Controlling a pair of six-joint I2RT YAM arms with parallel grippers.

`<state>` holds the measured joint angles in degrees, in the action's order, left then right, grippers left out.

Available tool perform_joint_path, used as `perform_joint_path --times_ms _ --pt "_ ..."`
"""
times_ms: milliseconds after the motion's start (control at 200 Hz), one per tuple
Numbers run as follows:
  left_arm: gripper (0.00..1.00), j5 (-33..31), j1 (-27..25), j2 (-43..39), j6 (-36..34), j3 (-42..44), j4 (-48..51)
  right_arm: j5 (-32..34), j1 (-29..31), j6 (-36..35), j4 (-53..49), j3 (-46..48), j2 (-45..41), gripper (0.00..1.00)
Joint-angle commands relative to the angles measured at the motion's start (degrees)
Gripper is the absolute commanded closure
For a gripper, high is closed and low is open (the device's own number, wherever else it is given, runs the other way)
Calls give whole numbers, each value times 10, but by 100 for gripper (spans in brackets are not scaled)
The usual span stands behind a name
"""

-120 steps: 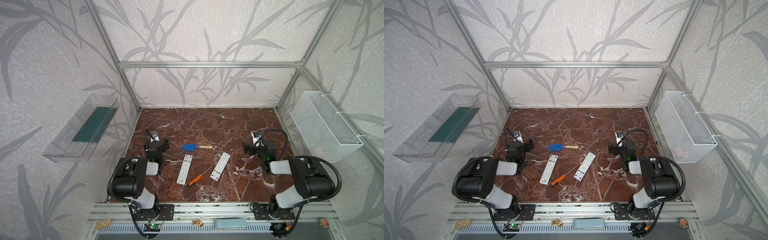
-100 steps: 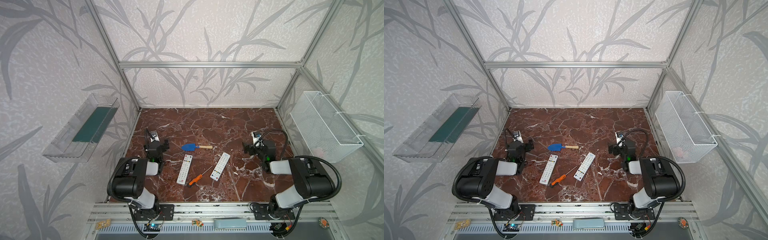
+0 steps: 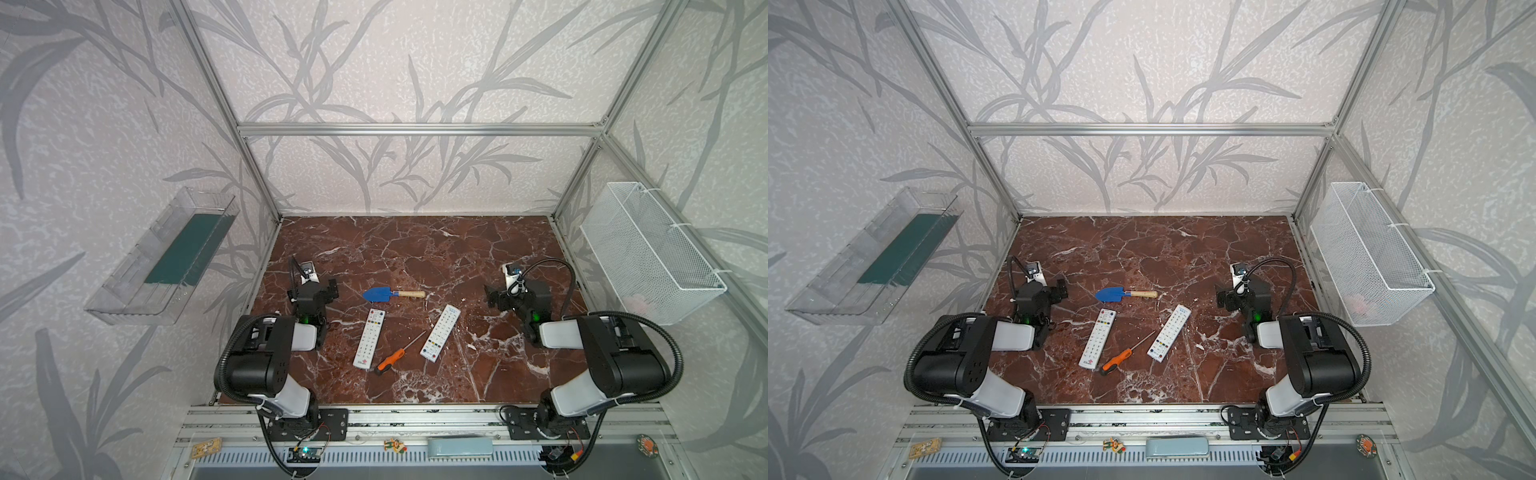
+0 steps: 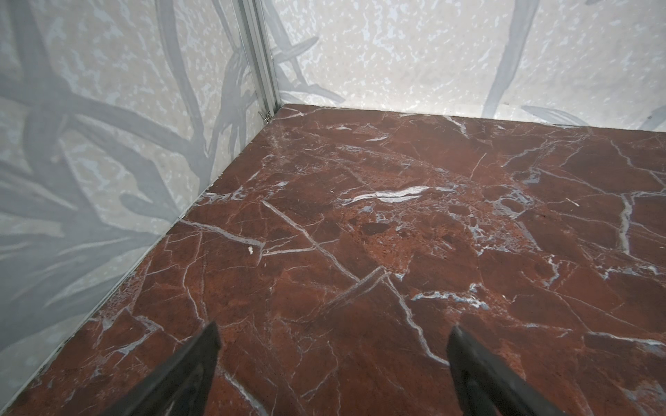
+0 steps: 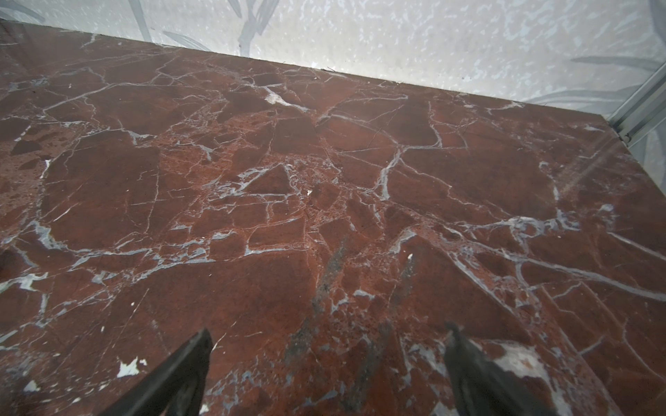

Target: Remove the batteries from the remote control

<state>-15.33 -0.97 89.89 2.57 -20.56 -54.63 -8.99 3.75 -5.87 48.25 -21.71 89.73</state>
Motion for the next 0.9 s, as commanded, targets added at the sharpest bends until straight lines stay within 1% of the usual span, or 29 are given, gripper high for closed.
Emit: perform_joint_path --times_ms 0,190,235,250,300,330,350,420,490,540,610,655,740,775,825,895 --pt "1 -1 3 4 -2 -8 -7 8 1 1 4 -14 -14 1" --pt "1 -18 0 3 1 -7 -10 9 2 0 11 -12 -16 1" --pt "1 -60 -6 -5 5 -9 -5 11 2 3 31 -7 -31 1" --pt "1 -75 -9 -12 7 -10 3 14 2 3 14 -10 -43 1" --pt "1 -68 -8 -34 18 -10 38 34 3 11 -63 -29 -87 1" --pt "1 -65 -9 -39 9 -8 35 43 3 12 -126 -45 -115 1" --pt "1 -68 -10 -40 -3 -4 16 47 3 13 -156 -55 -131 1" --pt "1 -94 -19 -76 -3 -16 63 69 2 64 -194 -71 -178 1" --pt "1 -100 -19 -116 -1 -43 140 93 1 140 -224 -92 -206 1" --pt "1 -98 -20 -144 8 -57 177 92 0 175 -256 -114 -216 1" --pt "1 -90 -20 -187 35 -74 216 66 -1 213 -324 -155 -222 1" --pt "1 -86 -20 -214 61 -88 253 36 -1 234 -360 -178 -222 1" --pt "1 -77 -20 -250 107 -138 367 -14 -9 292 -406 -207 -221 0" --pt "1 -63 -19 -259 108 -158 409 -58 -17 313 -409 -214 -220 0" --pt "1 -48 -20 -274 132 -180 460 -112 -23 327 -419 -224 -220 0" --pt "1 1 -20 -298 161 -195 499 -157 -23 338 -463 -249 -220 0"
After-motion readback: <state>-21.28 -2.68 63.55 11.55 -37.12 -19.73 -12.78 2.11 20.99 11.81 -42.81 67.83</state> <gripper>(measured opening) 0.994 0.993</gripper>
